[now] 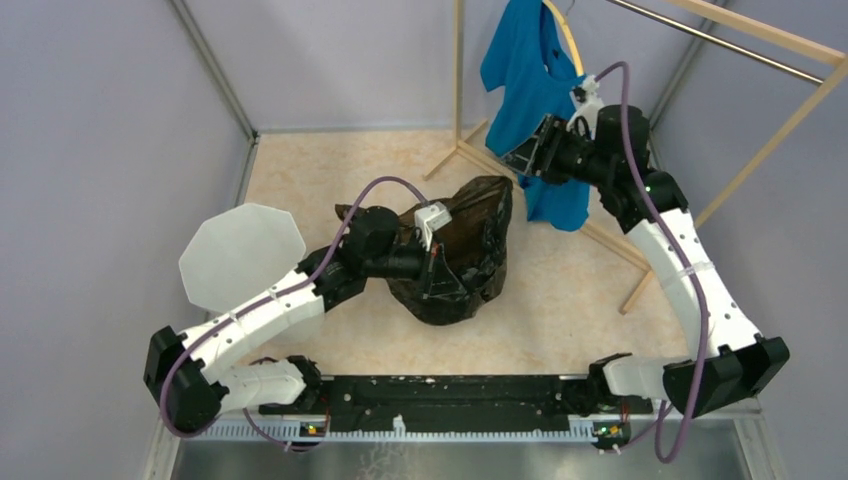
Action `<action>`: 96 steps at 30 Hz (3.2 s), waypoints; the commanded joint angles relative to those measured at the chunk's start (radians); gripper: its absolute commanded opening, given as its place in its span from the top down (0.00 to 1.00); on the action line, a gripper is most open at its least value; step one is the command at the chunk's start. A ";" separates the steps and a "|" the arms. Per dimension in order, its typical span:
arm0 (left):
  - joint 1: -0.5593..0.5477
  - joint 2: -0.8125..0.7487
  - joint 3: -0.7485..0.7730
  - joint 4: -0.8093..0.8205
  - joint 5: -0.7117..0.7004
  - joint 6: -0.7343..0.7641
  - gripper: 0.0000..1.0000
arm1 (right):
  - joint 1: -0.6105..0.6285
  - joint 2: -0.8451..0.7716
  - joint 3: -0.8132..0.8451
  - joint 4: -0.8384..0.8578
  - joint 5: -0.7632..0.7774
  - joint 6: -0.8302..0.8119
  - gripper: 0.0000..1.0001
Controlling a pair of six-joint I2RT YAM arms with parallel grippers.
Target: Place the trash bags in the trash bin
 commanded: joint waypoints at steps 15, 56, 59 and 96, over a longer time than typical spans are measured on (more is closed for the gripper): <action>0.174 0.014 -0.031 0.145 0.160 -0.167 1.00 | 0.021 -0.368 -0.379 0.009 -0.311 -0.037 0.03; 0.174 -0.293 0.198 -0.197 -0.322 0.066 0.01 | 0.254 -0.148 -0.444 0.957 -0.204 0.797 0.78; 0.174 -0.264 0.279 -0.285 -0.446 0.107 0.01 | 0.247 -0.111 -0.342 0.859 -0.289 0.712 0.81; 0.206 0.374 0.176 -0.019 -0.363 0.185 0.01 | 0.048 -0.359 -0.530 -0.030 -0.469 -0.262 1.00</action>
